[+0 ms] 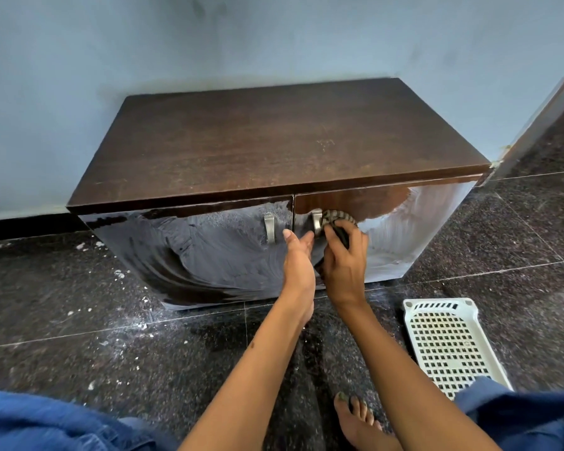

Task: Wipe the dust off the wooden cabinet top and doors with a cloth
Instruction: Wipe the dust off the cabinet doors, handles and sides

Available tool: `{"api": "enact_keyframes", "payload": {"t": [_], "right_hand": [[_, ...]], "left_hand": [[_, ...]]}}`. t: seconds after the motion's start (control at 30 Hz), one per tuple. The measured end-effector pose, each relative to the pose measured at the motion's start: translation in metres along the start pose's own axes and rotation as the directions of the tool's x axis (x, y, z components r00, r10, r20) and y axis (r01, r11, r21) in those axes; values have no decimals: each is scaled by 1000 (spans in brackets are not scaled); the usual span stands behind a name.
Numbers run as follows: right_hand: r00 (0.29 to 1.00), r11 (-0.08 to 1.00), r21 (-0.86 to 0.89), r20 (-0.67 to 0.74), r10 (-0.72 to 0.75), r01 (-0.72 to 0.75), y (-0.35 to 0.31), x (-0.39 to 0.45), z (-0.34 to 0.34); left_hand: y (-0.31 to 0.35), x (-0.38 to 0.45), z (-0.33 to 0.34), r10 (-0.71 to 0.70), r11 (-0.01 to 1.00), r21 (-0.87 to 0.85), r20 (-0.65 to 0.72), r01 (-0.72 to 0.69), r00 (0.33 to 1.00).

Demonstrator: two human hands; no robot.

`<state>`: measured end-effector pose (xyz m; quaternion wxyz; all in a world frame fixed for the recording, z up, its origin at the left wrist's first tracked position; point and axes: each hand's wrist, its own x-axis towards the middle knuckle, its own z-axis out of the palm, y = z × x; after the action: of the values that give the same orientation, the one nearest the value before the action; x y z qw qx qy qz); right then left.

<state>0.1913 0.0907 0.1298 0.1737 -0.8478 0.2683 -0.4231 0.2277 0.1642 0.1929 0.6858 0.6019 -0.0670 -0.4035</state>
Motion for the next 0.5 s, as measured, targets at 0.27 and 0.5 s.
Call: {"api": "enact_keyframes", "payload": {"t": [0.27,0.5], "right_hand": [[954,959,179,-165,250,-220,16,6,-3],[981,966,198,-61,182,-167,12,-2,-6]], "left_hand": [[-1,0,-5,-9,995,103,57,3,998],[-2,0,-5,2,990,143,68,-12,998]]}}
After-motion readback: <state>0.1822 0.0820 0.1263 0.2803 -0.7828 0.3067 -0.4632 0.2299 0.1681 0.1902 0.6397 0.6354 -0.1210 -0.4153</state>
